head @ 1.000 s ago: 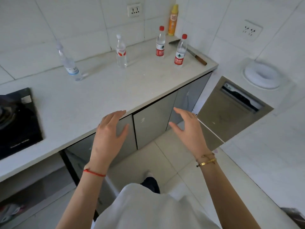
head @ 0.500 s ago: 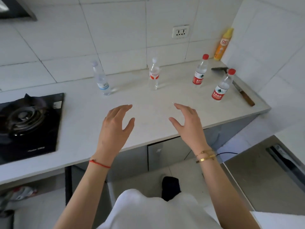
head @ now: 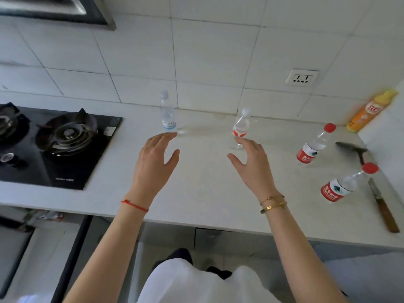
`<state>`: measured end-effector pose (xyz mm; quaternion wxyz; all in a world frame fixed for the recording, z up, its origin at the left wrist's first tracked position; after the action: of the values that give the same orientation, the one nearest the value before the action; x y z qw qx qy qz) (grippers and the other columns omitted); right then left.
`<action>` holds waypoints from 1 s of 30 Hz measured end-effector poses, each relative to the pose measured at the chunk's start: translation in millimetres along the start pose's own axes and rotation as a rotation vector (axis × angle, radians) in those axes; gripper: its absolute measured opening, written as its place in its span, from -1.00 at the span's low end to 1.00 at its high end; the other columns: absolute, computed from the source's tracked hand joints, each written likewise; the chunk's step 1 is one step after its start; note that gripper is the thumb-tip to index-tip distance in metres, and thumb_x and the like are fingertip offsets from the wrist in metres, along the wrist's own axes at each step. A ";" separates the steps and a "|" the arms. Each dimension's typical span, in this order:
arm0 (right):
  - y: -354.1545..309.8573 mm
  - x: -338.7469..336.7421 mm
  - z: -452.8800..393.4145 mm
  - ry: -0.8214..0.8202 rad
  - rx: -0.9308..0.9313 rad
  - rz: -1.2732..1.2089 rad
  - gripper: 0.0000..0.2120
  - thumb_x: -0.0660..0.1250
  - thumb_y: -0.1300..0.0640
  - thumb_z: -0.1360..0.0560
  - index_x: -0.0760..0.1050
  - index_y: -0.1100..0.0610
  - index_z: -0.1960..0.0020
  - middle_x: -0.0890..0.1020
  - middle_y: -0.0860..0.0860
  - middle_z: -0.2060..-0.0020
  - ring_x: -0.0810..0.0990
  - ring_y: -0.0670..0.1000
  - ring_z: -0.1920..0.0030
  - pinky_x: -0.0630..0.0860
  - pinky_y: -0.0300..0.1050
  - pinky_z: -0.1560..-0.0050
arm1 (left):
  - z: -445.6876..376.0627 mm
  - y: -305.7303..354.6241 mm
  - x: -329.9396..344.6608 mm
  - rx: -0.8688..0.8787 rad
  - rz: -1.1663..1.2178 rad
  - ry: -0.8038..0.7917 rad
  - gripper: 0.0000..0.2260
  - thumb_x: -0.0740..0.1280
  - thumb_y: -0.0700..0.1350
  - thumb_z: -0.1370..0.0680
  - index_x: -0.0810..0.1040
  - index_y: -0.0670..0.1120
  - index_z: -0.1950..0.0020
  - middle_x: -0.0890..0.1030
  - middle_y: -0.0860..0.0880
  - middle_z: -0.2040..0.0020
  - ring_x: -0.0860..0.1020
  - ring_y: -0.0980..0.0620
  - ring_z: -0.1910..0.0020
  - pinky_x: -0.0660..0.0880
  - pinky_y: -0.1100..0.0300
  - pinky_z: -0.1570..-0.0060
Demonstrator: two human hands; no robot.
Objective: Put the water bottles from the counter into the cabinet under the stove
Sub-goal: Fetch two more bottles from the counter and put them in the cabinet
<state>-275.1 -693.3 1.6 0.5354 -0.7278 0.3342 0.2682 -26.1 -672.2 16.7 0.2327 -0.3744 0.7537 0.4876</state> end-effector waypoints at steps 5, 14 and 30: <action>-7.2 17.3 -52.4 -0.027 -0.028 -0.036 -0.55 0.37 0.04 -0.51 0.41 0.07 -0.36 0.54 0.00 -0.24 0.42 0.04 -0.28 0.36 -0.14 -0.28 | -56.3 -25.1 2.6 -0.008 -0.009 0.042 -0.64 0.35 -0.17 -0.53 0.49 -0.08 -0.33 0.57 -0.04 -0.25 0.49 -0.07 -0.25 0.43 0.10 -0.26; -31.8 73.9 -132.4 -0.016 -0.007 -0.010 -0.56 0.36 0.08 -0.52 0.41 0.11 -0.37 0.54 0.03 -0.25 0.42 0.06 -0.28 0.26 -0.31 -0.21 | -199.2 -101.8 23.4 -0.005 -0.074 -0.033 -0.61 0.30 -0.17 -0.54 0.44 -0.12 -0.38 0.52 -0.10 -0.31 0.44 -0.14 -0.30 0.40 0.06 -0.26; -22.3 113.4 -161.0 0.047 0.183 0.042 -0.56 0.35 0.06 -0.53 0.40 0.10 -0.38 0.53 0.02 -0.25 0.42 0.03 -0.29 0.27 -0.29 -0.24 | -273.3 -162.0 97.1 -0.032 -0.107 -0.415 -0.67 0.31 -0.28 -0.51 0.51 -0.13 -0.28 0.55 -0.18 -0.11 0.43 -0.19 -0.19 0.40 0.08 -0.05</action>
<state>-180.8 -865.7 -24.3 0.5860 -0.6747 0.3851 0.2304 46.6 -993.0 -29.9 0.4023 -0.3089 0.6610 0.5530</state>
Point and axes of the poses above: each hand's wrist, its own z-axis away from the middle knuckle, its own x-axis out of the palm, y = z × x, the point moved 1 cm from there along -z, towards the middle knuckle
